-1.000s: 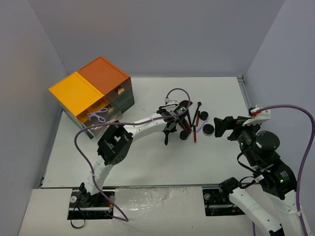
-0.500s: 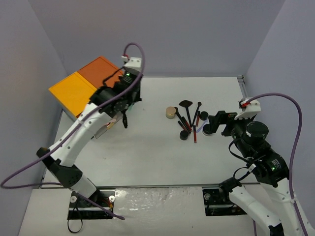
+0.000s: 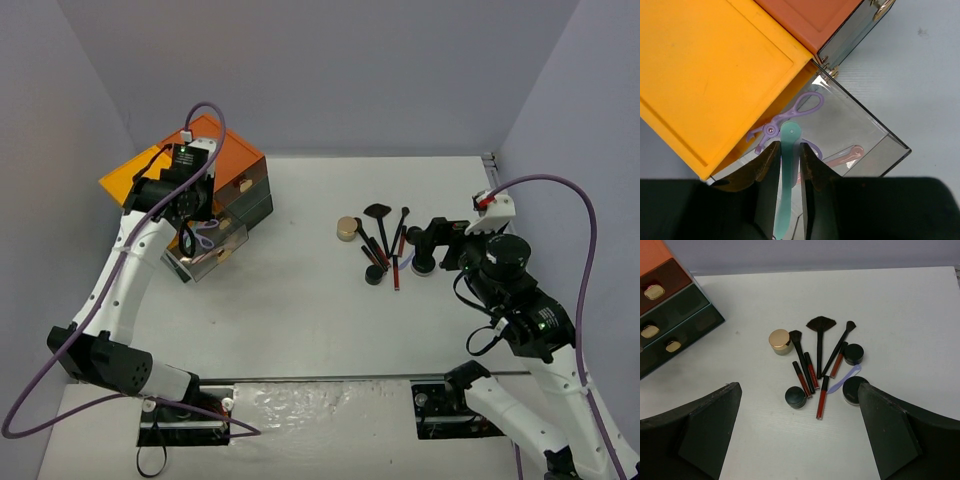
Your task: Organize the makeup
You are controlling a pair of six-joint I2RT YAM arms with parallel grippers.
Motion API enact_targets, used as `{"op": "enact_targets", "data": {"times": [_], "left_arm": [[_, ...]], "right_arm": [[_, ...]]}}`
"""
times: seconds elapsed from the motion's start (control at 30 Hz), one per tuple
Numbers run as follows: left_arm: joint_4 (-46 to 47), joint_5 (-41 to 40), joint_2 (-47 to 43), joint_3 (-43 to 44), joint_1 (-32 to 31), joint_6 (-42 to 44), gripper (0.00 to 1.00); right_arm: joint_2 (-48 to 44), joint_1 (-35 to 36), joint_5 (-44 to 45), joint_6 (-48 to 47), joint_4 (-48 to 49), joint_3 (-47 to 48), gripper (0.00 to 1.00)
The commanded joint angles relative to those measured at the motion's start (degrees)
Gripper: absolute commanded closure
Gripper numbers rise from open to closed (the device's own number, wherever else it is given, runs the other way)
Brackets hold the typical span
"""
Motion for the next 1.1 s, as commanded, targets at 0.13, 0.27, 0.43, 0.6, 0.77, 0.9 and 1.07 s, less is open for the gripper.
{"op": "enact_targets", "data": {"times": [0.13, 0.27, 0.43, 0.6, 0.77, 0.9, 1.07], "left_arm": [[2.8, 1.7, -1.7, -0.6, 1.2, 1.3, 0.49], [2.7, 2.7, -2.2, 1.1, 1.2, 0.6, 0.30], [1.4, 4.5, -3.9, 4.3, 1.2, -1.8, 0.20], [0.9, 7.9, -7.4, 4.3, 1.1, -6.5, 0.19], [0.9, 10.2, -11.2, 1.1, 1.1, -8.1, 0.19], [-0.3, 9.7, -13.6, -0.8, 1.1, -7.8, 0.19], [-1.0, 9.7, -15.8, -2.0, 1.1, -7.1, 0.19]], "right_arm": [[2.6, 0.4, 2.0, 6.6, 4.4, -0.4, 0.00], [8.5, 0.4, 4.2, 12.7, 1.2, 0.7, 0.00], [17.7, 0.3, 5.1, 20.7, -0.2, -0.2, 0.00], [26.6, 0.1, 6.1, 27.9, 0.7, -1.6, 0.06], [34.6, -2.1, 5.8, 31.9, 4.1, -2.7, 0.23], [41.4, -3.8, 6.7, 33.9, 6.2, -2.9, 0.39], [48.4, -6.7, 7.6, 36.5, 9.4, -2.4, 0.46]]}}
